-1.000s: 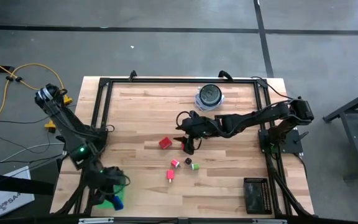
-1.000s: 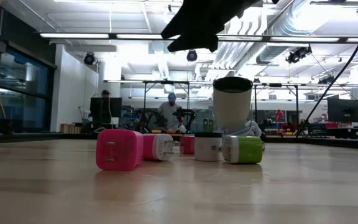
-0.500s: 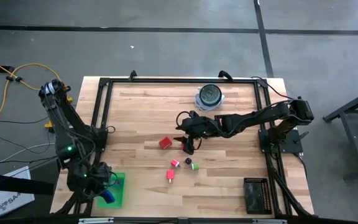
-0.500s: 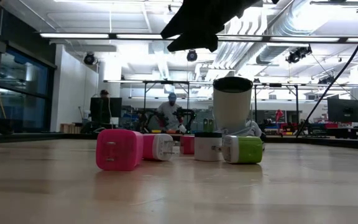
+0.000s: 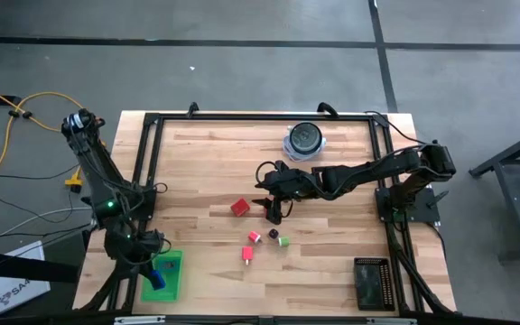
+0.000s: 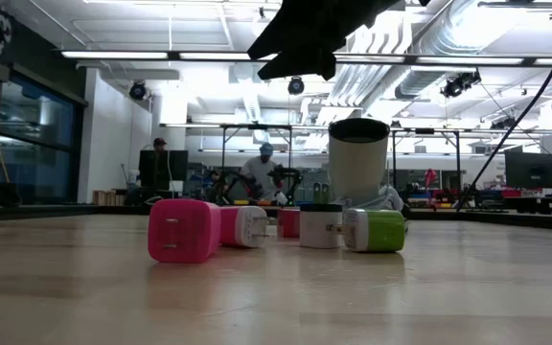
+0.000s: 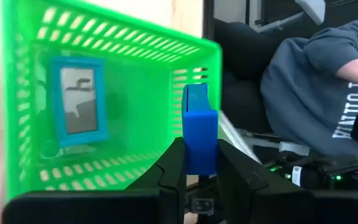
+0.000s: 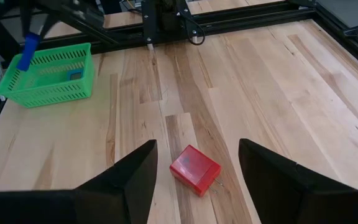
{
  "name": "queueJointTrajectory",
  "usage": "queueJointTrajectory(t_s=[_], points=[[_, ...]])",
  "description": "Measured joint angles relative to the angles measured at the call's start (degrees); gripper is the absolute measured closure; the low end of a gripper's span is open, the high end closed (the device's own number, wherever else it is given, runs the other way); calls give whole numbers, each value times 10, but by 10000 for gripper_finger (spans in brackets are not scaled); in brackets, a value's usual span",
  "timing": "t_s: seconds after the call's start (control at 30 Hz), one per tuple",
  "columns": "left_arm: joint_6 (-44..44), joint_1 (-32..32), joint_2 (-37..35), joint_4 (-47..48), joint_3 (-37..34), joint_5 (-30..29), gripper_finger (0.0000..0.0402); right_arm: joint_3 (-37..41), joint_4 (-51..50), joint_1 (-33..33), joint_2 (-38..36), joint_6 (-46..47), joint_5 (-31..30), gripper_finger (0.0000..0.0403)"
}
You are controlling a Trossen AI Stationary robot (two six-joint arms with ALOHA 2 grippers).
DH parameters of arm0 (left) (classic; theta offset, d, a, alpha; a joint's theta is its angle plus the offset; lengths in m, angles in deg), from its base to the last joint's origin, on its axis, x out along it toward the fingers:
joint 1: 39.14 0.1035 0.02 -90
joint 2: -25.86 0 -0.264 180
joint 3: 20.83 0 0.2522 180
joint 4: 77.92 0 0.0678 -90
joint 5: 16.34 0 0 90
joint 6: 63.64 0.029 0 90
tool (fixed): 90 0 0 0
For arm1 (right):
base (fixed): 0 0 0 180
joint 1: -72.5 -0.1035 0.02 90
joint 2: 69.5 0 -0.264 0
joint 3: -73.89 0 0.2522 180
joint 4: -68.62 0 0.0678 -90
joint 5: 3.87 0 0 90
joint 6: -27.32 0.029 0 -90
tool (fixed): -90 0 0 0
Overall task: Pick & Place Office items
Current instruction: Put the blue digital timer into the green bin
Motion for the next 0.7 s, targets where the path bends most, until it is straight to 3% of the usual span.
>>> queueJointTrajectory(t_s=[0.37, 0.7], points=[[29, 56, 10, -41, -40, 96, 344, 0, 0, 0, 0, 0, 0, 190], [72, 92, 100, -118, -40, 160, 344, 0, 0, 0, 0, 0, 0, 190]])
